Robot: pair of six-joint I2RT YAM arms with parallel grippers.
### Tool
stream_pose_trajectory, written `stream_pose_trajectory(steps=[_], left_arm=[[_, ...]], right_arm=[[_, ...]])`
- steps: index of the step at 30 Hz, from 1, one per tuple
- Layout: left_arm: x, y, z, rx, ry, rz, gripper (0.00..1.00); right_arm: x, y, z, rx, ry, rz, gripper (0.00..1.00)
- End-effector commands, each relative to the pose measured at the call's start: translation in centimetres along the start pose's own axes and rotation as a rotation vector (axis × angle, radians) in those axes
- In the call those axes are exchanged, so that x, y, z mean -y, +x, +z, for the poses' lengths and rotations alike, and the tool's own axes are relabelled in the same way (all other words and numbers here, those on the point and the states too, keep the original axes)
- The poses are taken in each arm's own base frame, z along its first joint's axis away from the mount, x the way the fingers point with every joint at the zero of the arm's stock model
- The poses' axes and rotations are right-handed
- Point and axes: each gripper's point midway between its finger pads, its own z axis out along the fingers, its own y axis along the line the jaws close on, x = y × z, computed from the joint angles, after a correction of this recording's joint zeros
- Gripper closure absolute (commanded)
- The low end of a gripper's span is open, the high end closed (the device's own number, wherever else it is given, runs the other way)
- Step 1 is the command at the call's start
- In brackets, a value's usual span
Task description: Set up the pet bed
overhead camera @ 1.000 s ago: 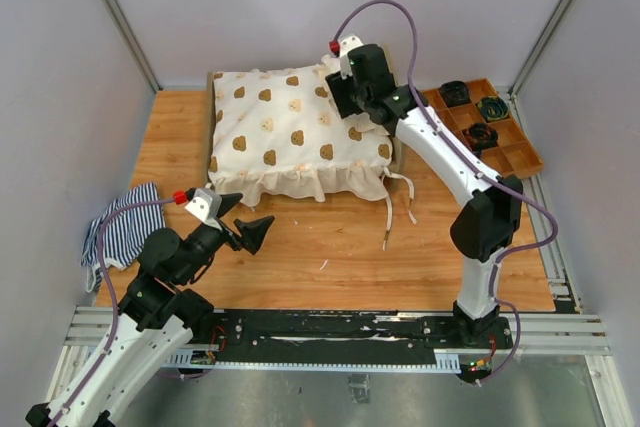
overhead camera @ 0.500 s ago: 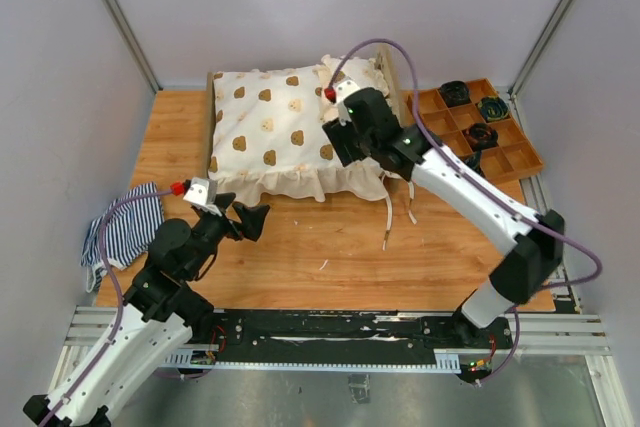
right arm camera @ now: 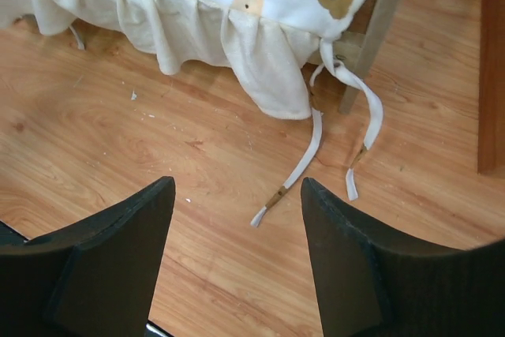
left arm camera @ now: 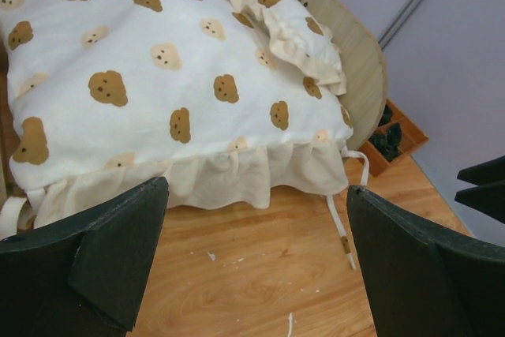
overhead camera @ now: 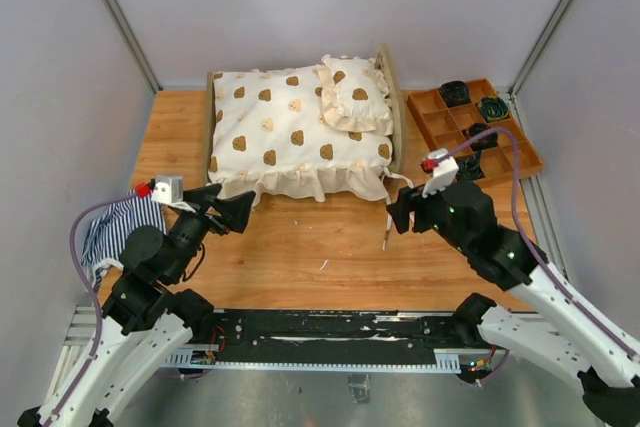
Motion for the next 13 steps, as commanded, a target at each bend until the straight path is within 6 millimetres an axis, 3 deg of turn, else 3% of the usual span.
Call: stream_pose_trajectory(steps=[1, 7, 13], left_arm=[[1.2, -1.9, -1.0, 0.051, 0.048, -0.057, 0.01], [0.9, -1.8, -1.1, 0.060, 0.038, -0.046, 0.01], [0.0, -1.1, -1.0, 0.041, -0.005, -0.035, 0.01]], right_arm=[[1.1, -1.2, -2.8, 0.154, 0.037, 0.134, 0.34], [2.2, -2.1, -4.8, 0.241, 0.062, 0.177, 0.33], [2.2, -2.3, -4.7, 0.237, 0.073, 0.181, 0.33]])
